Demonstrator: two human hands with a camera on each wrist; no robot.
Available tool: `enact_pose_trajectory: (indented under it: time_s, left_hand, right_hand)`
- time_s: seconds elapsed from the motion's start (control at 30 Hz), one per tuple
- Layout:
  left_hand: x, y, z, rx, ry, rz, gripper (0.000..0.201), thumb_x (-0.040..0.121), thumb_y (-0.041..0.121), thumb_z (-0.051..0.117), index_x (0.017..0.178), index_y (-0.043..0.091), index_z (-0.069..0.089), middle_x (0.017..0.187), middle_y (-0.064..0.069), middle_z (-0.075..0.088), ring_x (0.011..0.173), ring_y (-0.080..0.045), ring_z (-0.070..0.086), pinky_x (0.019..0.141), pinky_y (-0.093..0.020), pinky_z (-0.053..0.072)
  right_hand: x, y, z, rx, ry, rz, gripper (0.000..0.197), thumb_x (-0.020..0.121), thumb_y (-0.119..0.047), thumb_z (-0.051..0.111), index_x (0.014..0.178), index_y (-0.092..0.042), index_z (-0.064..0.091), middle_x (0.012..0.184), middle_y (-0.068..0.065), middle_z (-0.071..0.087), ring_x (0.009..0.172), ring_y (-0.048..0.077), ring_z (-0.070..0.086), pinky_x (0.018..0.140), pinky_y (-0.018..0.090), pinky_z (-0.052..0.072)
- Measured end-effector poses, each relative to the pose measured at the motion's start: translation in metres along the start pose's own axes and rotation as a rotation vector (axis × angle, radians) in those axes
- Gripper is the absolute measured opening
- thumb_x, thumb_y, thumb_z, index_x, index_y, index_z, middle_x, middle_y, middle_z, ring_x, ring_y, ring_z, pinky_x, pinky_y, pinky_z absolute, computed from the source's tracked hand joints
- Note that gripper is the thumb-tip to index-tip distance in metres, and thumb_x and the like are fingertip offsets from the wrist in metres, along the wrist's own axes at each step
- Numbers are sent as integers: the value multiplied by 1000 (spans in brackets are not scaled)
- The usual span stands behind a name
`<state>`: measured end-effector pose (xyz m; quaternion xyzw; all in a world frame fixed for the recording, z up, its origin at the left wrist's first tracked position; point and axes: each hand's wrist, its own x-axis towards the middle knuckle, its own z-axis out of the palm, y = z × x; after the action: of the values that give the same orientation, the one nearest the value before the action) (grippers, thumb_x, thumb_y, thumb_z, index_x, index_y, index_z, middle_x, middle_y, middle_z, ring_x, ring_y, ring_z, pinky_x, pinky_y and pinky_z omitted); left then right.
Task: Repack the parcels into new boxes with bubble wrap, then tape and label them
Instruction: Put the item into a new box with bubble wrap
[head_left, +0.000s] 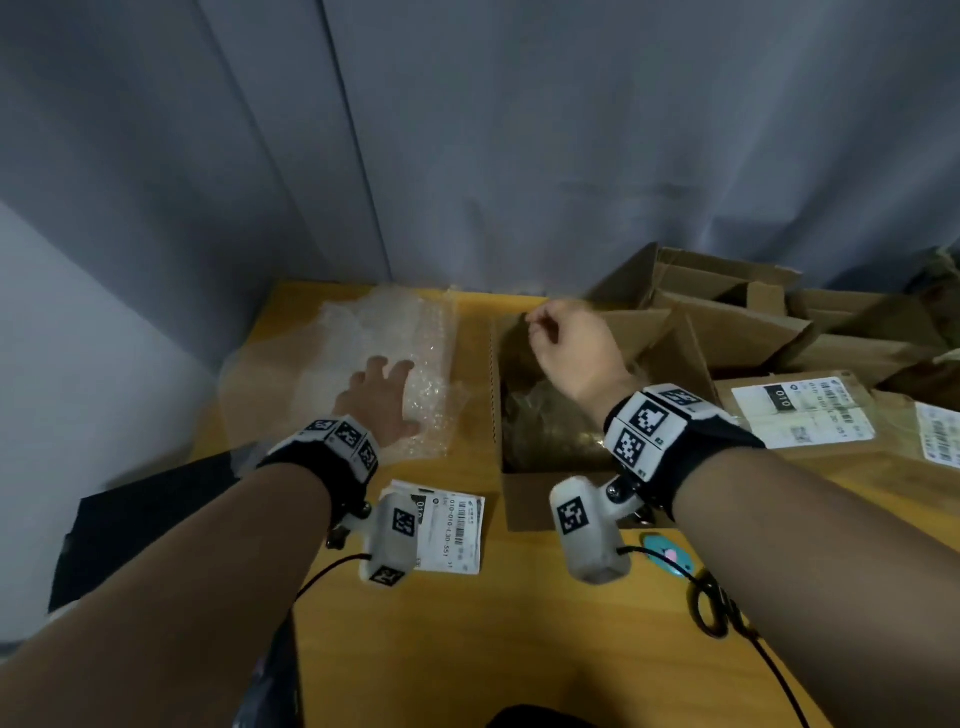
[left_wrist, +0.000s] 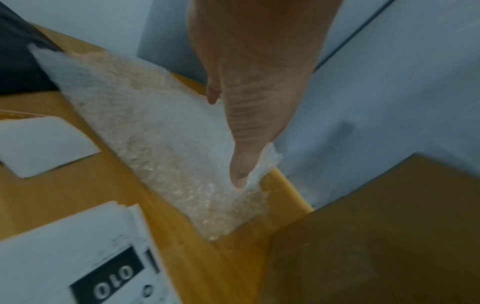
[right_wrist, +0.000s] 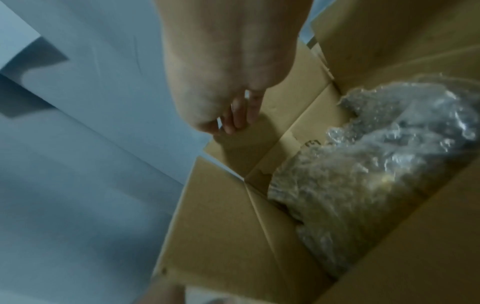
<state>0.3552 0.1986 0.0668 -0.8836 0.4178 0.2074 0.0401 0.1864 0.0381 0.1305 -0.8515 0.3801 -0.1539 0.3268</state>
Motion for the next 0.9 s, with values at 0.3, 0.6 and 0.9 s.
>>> enact_pose_trajectory:
  time_s: [0.3,0.6,0.9]
  left_hand:
    - [2,1,45,273,-109,184,49,80,29,71,126,27,54,157,-6,11,143,-31,10,114,-53,20]
    - [1,-4,57,254,-97,247,58,77,17,71,128,32,50,142,-5,33,125,-31,38,104,-46,38]
    - [-5,-4,33,245,228,269,36,90,4,46,123,15,55,123,-7,55,113,-26,50,92,-35,38]
  right_hand:
    - [-1,-1,26,-23,70,-29,24,94,-12,49,115,-14,62,118,3,59,115,18,49,102,26,38]
    - [-4,14,28,43,61,70,23,94,-12,51,113,-16,62,116,3,61,108,18,57,97,34,48]
    - [-25,11,16,106,121,20,24,94,-8,50,115,-14,62,116,2,61,108,16,57,98,29,46]
